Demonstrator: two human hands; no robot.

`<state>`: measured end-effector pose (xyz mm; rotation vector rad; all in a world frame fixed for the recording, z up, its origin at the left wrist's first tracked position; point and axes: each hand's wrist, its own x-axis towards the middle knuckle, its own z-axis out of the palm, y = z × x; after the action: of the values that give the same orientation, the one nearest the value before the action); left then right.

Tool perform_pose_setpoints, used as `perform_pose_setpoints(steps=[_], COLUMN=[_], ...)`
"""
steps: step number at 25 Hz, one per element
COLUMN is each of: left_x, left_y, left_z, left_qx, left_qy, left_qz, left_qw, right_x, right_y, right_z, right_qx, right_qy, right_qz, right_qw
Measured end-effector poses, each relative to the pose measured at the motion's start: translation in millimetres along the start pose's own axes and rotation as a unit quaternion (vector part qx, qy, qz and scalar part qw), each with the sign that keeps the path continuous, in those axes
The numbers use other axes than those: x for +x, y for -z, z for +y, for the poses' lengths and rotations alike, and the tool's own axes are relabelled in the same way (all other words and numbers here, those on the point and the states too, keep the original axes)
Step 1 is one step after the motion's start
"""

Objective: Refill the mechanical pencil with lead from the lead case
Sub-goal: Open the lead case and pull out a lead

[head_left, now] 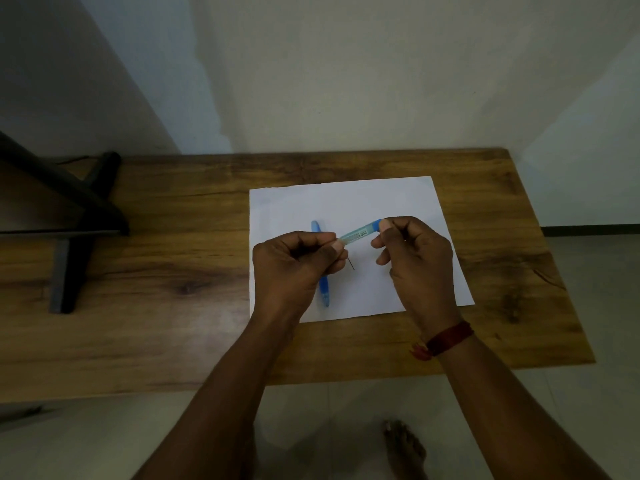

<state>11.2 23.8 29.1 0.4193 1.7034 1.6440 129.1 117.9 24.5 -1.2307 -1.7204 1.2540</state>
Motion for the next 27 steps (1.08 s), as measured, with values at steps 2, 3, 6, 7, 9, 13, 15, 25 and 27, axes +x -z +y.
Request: perform_pose_setpoints(steps=[2, 3, 6, 7, 9, 13, 15, 25, 27], left_x=[-0.3, -0.3, -4.0, -5.5, -6.5, -3.7, -1.8, 14.5, 14.8], left_y=[-2.1, -3.9, -13.0, -15.8, -19.1, -18.6, -14.6, 24.2, 28.5], left_z=[-2.0, -3.3, -6.8, -7.8, -9.1, -11.1, -8.8, -5.8, -8.4], left_qx=[0.028, 0.053, 0.135, 0.149, 0.168, 0.175, 0.179, 0.159, 0.191], left_qy=[-0.002, -0.008, -0.06, -0.083, -0.11, -0.092, -0.086, -0.075, -0.072], left_qz=[0.007, 0.011, 0.012, 0.016, 0.032, -0.005, 0.004, 0.178, 0.19], left_qw=[1.0, 0.998, 0.989, 0.985, 0.979, 0.98, 0.98, 0.968, 0.96], right_x=[-0.8, -1.8, -6.1, -7.6, -9.5, -4.5, 0.0, -1.9, -2.0], right_y=[0.2, -1.2, -9.4, -11.8, -13.0, -3.0, 3.5, 3.9, 2.7], right_z=[-1.4, -2.6, -9.2, -11.0, -12.9, -10.9, -7.9, -0.9, 2.0], right_qx=[0.022, 0.038, 0.056, 0.05, 0.023, -0.032, -0.107, -0.276, -0.309], right_qy=[-0.03, -0.046, -0.079, -0.088, -0.089, -0.067, -0.031, 0.057, 0.068], right_qz=[0.008, 0.012, 0.009, 0.001, -0.017, -0.009, 0.009, 0.063, 0.048], right_qw=[0.999, 0.998, 0.995, 0.995, 0.996, 0.997, 0.994, 0.957, 0.947])
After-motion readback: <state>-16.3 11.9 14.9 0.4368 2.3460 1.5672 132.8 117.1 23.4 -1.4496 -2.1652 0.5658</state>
